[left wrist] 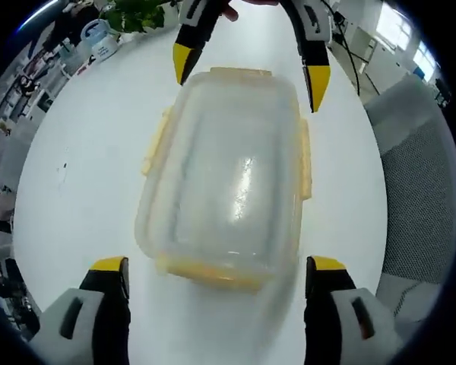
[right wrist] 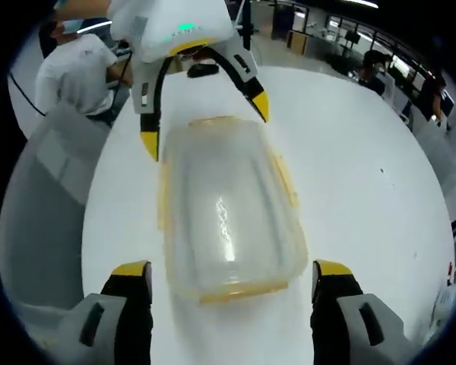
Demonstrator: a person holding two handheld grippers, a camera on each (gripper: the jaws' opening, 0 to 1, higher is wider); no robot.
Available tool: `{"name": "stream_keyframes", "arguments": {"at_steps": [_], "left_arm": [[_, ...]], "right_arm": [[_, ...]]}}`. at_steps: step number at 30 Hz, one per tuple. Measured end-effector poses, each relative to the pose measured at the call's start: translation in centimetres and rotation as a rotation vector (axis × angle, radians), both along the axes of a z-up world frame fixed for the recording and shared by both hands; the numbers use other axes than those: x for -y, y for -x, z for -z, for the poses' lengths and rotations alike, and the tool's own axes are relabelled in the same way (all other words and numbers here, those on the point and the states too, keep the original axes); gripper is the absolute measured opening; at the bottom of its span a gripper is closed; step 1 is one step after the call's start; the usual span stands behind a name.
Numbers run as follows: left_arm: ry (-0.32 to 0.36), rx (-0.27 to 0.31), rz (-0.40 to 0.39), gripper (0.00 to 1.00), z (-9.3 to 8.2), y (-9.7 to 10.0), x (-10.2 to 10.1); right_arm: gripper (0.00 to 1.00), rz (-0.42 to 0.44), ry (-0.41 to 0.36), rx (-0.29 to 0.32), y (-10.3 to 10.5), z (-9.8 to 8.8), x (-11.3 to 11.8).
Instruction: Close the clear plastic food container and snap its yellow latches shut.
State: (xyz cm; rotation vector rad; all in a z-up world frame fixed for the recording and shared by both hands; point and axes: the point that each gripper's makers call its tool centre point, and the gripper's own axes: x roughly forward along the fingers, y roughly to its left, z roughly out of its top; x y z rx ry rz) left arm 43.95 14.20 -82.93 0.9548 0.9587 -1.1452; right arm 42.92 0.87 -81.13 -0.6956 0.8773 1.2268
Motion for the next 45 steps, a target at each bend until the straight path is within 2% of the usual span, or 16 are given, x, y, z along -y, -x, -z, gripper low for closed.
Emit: {"name": "stream_keyframes", "arguments": {"at_steps": [2,5,14,18,19,24,29,38,45], "left_arm": [[-0.002,0.002,-0.002,0.98,0.1,0.1,-0.2],[0.009,0.014,0.003,0.98,0.1,0.1,-0.3],[0.039,0.02,-0.033,0.96,-0.2,-0.1,-0.8],[0.062,0.013,-0.075,0.96,-0.4,-0.1,-1.3],[0.064,0.013,-0.081,0.96,-0.4,-0.1,-1.4],[0.071,0.016,-0.101,0.96,-0.2,0.2,-2.0],[0.114,0.018,-0.148,0.95,-0.3,0.3,-2.2],[0.188,0.065,-0.226,0.94,-1.1,-0.3,-3.0],[0.24,0.054,-0.303,0.93,-1.4,-0.4,-3.2]], "right_arm": [[0.88,0.02,-0.02,-0.016,0.2,-0.1,-0.2],[0.91,0.029,-0.021,0.018,-0.4,-0.2,-0.1],[0.99,0.088,-0.037,0.03,-0.3,-0.1,0.6],[1.0,0.136,-0.097,0.044,-0.7,-0.8,0.5],[1.0,0.159,-0.129,0.031,-0.6,-1.0,0.3],[1.0,0.173,-0.119,0.03,-0.2,-0.6,1.0],[1.0,0.201,-0.133,0.034,-0.1,-0.8,1.4],[1.0,0.29,-0.188,0.033,-0.6,-1.2,1.6],[1.0,0.35,-0.237,0.04,-0.6,-1.6,1.7]]}}
